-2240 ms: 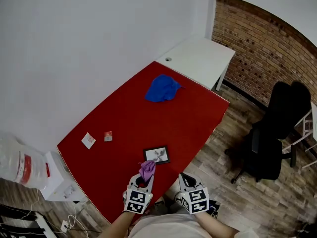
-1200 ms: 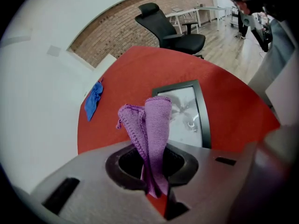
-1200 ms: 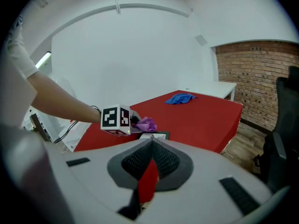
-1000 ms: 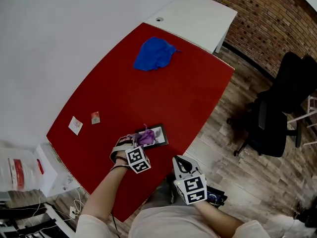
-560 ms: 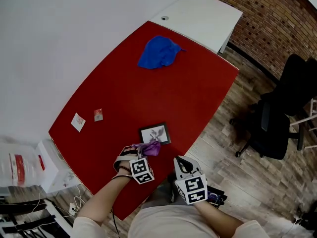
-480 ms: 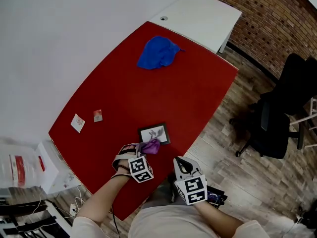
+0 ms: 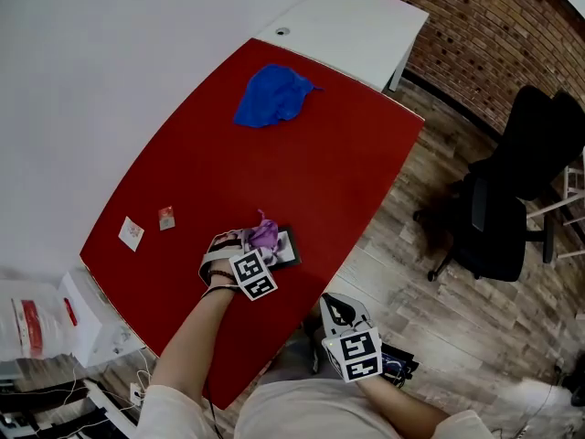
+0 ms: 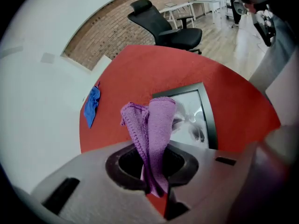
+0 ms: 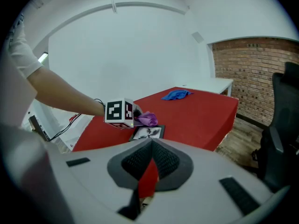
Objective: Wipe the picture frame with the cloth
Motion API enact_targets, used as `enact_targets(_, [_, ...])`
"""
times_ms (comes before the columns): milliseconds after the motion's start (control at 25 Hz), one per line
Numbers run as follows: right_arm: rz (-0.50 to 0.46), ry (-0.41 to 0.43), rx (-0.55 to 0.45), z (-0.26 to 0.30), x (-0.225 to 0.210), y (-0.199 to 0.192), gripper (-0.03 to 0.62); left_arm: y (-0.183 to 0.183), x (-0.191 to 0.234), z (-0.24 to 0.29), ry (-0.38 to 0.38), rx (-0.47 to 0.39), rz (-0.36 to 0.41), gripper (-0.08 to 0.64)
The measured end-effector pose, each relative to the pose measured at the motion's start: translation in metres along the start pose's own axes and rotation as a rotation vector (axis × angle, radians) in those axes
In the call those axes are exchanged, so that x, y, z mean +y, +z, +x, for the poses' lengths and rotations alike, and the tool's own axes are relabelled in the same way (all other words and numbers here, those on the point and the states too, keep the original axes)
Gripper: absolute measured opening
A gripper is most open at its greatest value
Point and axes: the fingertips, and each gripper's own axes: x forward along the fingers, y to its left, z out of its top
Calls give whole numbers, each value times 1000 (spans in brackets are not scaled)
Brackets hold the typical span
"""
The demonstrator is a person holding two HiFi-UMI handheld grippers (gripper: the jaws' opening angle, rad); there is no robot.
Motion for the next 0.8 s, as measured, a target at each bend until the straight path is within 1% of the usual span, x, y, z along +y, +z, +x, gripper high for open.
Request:
enact_targets(200, [16,-9,-3,-2,-7,-5,5,-2,-16,-8,-1,4,24,60])
enact_targets(560, [4,33,-11,7,3,1,5,10,-78,-45,-17,-27,87,60])
enact_targets(680, [0,44,-10,9,8,1,5,11,-79,-47,-19,-32,84,60])
enact_targets(800, [-4,49,-7,8,10,0,4,13,-56,-45,-3,-47,34,61])
